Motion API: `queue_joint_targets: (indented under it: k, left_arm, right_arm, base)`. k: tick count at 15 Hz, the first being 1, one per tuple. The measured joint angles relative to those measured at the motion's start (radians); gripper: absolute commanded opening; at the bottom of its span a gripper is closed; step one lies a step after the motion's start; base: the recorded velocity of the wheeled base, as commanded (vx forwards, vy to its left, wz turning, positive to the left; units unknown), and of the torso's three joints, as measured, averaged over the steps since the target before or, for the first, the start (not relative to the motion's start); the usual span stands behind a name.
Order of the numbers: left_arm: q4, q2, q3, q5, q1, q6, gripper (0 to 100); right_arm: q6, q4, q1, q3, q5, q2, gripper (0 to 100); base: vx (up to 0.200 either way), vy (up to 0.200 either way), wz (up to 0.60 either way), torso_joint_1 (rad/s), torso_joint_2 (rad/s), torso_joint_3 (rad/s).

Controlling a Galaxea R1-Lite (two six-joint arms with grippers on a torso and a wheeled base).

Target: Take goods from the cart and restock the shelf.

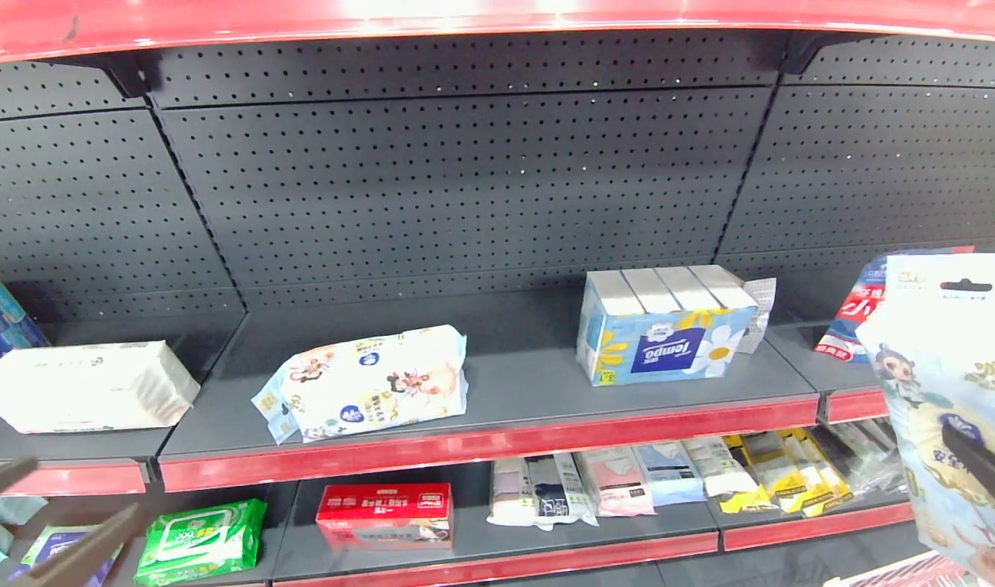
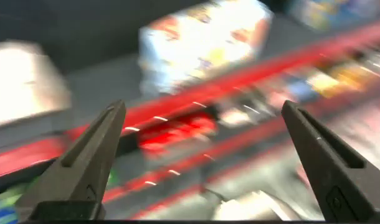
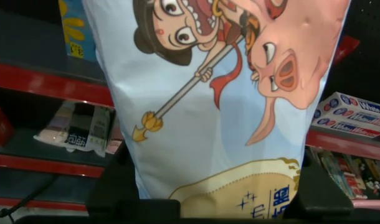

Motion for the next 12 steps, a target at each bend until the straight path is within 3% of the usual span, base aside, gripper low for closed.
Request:
queue_joint_targets:
  k: [2,3,6,8,11,12]
  left_arm:
    - [0.020,-0.104,-0.006,0.253,0.002,0.002,100]
    - [0.025,-0.145,0.010,0.317,0.002,0.003,100]
    - [0.027,-0.260,0.062,0.425,0.004,0.015,100]
    - [0.028,-0.343,0.103,0.424,0.003,0.020,100]
    - [0.122,-0.487,0.160,0.271,-0.016,0.037,100]
    - [0.162,-0.531,0.187,0.252,-0.020,0.040,100]
  right_arm:
    - [0.003,0.000,0.001,-0.015,0.011,-0.016,0]
    - [0.003,0.000,0.003,-0.020,0.013,-0.024,0]
    - [0.003,0.067,0.010,-0.038,0.015,-0.081,0]
    - [0.005,0.173,0.013,-0.077,0.016,-0.137,0]
    - [0.069,0.275,0.006,-0.115,0.008,-0.202,0]
    - [0.089,0.282,-0.008,-0.116,-0.001,-0.209,0]
  base:
    - [0.000,0.000,0.00,0.000,0.00,0.000]
    - [0.000,0.000,0.00,0.000,0.00,0.000]
    - [0.000,0.000,0.00,0.000,0.00,0.000]
    - [0.000,0.000,0.00,0.000,0.00,0.000]
    - [0.000,0.000,0.00,0.000,0.00,0.000]
    - [0.000,0.000,0.00,0.000,0.00,0.000]
